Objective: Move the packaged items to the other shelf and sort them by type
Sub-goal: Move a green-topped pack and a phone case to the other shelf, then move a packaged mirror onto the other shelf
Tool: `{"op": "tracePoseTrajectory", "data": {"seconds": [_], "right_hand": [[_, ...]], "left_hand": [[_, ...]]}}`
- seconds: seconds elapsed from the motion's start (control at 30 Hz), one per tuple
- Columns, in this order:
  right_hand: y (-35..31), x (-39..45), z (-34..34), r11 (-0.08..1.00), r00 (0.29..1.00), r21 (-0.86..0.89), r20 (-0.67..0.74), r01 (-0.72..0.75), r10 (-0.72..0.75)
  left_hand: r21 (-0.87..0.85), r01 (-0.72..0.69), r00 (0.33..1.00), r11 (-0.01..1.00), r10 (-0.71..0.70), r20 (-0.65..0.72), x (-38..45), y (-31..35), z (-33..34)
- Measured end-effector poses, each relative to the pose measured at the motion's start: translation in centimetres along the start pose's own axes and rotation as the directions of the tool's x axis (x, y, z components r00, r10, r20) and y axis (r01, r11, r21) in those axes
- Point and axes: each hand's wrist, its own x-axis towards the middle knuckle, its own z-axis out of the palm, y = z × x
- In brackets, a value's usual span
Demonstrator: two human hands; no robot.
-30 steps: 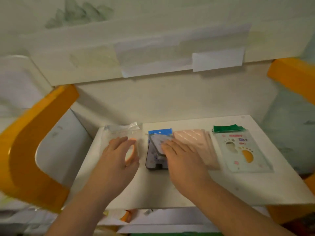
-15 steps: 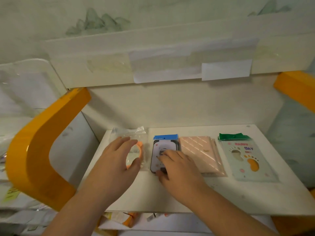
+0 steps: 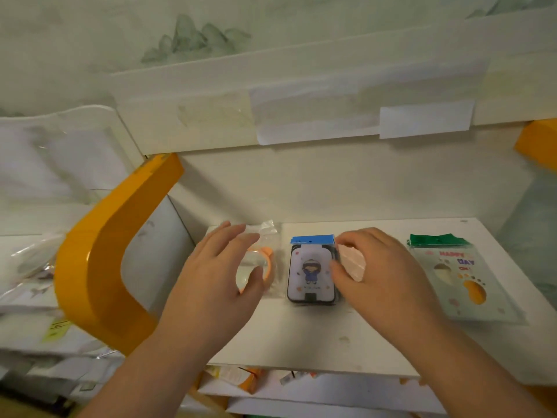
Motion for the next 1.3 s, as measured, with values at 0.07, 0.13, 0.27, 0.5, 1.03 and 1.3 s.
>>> {"op": "tracePoseTrajectory", "data": {"seconds": [0.07, 0.13, 0.27, 0.5, 1.03, 1.3], "right_hand": [[-1.7, 0.4, 0.4, 0.999, 1.000, 0.016, -0.002, 0.028, -0.028], [-4.3, 0.4, 0.8, 0.995, 0.996, 0.031, -0.020, 0.090, -0.089], [-10.9, -0.6, 2.2, 0.976, 0.977, 0.033, -0.015, 0.214, -0.214], [-23.4, -2.7, 8.4, 0.954, 0.953, 0.083, 0.073, 0.289, -0.295], [-41.2, -7.9, 22.1, 0.928, 0.915, 0.100, 0.158, 0.360, -0.372], [-41.5, -5.4, 26.9, 0.945, 0.914, 0.087, 0.240, 0.315, -0.327]], "left_hand": [[0.031, 0.002, 0.997, 1.000, 0.000, -0.079, -1.1, -1.0, -1.7], [0.047, 0.002, 0.985, 0.999, 0.007, -0.174, -2.4, -2.7, -3.9], [0.026, 0.076, 0.944, 0.997, -0.063, -0.323, -5.4, -7.6, -8.0], [0.029, 0.338, 0.919, 0.941, -0.324, -0.225, -13.2, -19.2, -13.6], [0.017, 0.515, 0.853, 0.857, -0.511, -0.107, -25.4, -38.6, -20.8], [-0.057, 0.513, 0.857, 0.857, -0.515, -0.034, -22.9, -43.0, -18.8]]}}
